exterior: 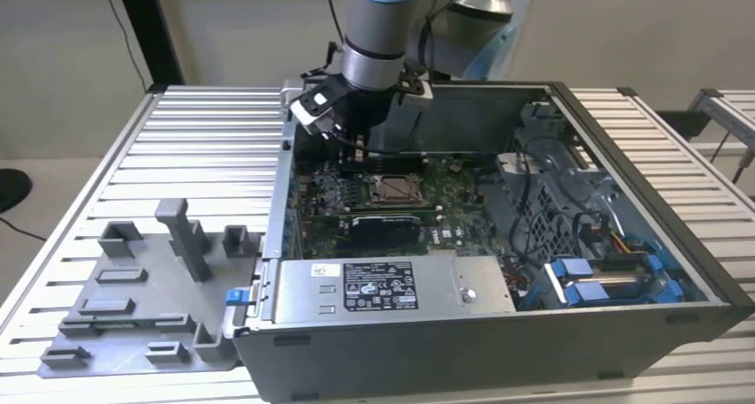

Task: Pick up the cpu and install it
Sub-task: 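Install the first cpu locking lever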

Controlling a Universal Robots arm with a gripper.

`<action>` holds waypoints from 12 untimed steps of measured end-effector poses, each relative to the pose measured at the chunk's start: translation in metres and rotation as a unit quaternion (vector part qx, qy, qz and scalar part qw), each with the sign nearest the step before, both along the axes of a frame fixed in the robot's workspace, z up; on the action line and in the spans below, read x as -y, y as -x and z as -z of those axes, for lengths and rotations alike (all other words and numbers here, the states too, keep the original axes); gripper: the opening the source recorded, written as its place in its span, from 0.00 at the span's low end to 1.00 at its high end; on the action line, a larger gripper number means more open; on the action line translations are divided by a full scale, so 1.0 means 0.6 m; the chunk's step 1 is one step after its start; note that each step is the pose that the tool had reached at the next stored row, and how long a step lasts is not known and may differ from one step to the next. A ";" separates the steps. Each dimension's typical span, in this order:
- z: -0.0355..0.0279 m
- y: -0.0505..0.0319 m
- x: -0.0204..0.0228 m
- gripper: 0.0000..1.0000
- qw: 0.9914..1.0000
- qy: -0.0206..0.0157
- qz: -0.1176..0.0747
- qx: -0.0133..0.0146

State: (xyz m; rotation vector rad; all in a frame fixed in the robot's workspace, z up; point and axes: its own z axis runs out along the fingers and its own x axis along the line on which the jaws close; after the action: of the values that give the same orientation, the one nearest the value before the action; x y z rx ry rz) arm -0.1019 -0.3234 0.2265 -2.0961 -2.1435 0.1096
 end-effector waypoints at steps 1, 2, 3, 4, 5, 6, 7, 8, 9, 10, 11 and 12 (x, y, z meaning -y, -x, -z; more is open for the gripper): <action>-0.002 0.000 0.0015 0.00 1.000 0.000 0.000 0.000; -0.004 0.001 0.0029 0.00 1.000 0.000 0.000 0.000; -0.006 0.003 0.0045 0.00 1.000 0.000 0.000 0.000; -0.007 0.004 0.0061 0.00 1.000 0.000 0.000 0.000; -0.009 0.005 0.0078 0.00 1.000 0.000 0.000 0.000; -0.010 0.006 0.0097 0.00 1.000 0.000 0.000 0.000; -0.010 0.007 0.0116 0.00 1.000 0.000 0.000 0.000; -0.011 0.009 0.0131 0.00 1.000 0.000 0.000 0.000; -0.012 0.010 0.0135 0.00 1.000 0.000 0.000 0.001; -0.012 0.011 0.0135 0.00 1.000 0.000 0.000 0.002; -0.012 0.011 0.0134 0.00 1.000 0.000 0.000 0.002; -0.012 0.011 0.0134 0.00 1.000 0.000 0.000 0.002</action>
State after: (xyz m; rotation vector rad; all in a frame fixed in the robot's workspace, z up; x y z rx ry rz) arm -0.1083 -0.3314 0.2335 -2.0978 -2.1454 0.1062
